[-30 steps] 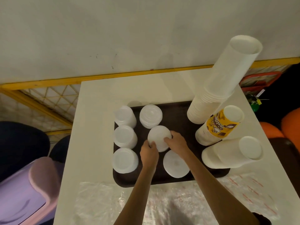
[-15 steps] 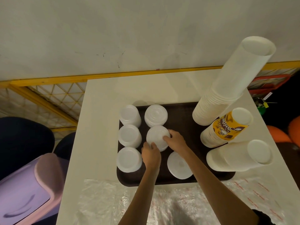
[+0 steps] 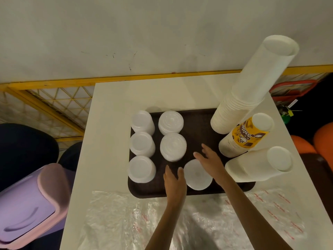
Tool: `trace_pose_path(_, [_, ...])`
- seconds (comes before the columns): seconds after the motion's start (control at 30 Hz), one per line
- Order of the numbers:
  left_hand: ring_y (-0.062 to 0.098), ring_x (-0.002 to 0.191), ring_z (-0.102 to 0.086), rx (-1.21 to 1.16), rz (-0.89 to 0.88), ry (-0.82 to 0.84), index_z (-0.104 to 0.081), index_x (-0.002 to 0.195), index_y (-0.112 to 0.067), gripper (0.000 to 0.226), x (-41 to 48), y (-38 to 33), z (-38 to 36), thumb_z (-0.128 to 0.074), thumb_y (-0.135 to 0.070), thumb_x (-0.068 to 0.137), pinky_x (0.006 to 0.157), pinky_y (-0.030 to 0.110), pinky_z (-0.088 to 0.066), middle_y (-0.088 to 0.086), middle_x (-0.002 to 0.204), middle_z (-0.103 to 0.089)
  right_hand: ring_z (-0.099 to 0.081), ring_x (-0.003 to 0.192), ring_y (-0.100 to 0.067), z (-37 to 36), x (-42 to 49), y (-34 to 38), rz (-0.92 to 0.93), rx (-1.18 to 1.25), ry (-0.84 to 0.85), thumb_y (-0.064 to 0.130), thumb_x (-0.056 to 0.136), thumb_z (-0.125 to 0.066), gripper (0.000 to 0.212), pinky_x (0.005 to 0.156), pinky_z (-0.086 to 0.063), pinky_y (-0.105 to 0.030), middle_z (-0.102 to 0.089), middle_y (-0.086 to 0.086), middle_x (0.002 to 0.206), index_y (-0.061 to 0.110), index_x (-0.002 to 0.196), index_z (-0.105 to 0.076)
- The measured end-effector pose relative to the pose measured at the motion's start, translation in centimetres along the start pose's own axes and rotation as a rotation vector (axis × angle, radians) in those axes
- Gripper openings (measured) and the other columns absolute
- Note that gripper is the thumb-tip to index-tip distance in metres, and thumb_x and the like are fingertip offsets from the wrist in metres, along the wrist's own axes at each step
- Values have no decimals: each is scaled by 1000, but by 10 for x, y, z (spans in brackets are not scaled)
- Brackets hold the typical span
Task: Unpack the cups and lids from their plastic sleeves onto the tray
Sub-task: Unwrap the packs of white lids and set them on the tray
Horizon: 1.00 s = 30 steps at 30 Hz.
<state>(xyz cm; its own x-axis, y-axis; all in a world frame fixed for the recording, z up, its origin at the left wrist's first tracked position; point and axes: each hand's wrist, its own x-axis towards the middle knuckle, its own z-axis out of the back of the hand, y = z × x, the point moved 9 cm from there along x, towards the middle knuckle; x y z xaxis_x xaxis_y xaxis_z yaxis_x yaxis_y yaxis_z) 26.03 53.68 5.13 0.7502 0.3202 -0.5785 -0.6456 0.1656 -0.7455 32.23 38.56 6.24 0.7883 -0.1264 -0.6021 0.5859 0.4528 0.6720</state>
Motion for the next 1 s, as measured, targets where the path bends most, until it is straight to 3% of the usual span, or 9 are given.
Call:
trace_pose_path(0.13, [25, 133, -42, 31, -2, 95, -23, 149, -8, 60, -16, 16, -15, -49, -26, 98, 106, 35, -40, 11, 149, -36, -35, 136, -27, 4, -17, -38, -80, 9, -18, 30, 93, -57, 63, 108, -33, -40, -34, -9, 151, 17, 148, -28])
trace_pose_path(0.27, [24, 126, -48, 53, -17, 138, -31, 145, -9, 56, -25, 16, -24, -53, -24, 96, 103, 39, -45, 11, 140, -46, -41, 130, -29, -1, -29, -51, -64, -45, -33, 24, 93, -57, 58, 106, -38, -39, -41, -12, 145, 12, 145, -34])
trace_pose_path(0.43, [25, 116, -53, 116, -47, 88, -43, 135, -6, 43, -21, 14, -8, -53, -16, 95, 94, 34, -48, 13, 130, -52, -43, 128, -29, -18, -33, -40, -22, -105, -35, 22, 95, -53, 54, 102, -39, -36, -43, -12, 143, 10, 144, -35])
trace_pose_path(1.0, [30, 127, -44, 116, -42, -51, -30, 142, -8, 54, -9, 28, 35, -54, -18, 95, 103, 37, -42, 14, 142, -42, -43, 129, -27, -66, -35, -17, 30, -97, 17, 24, 95, -52, 55, 103, -38, -35, -43, -10, 143, 11, 145, -34])
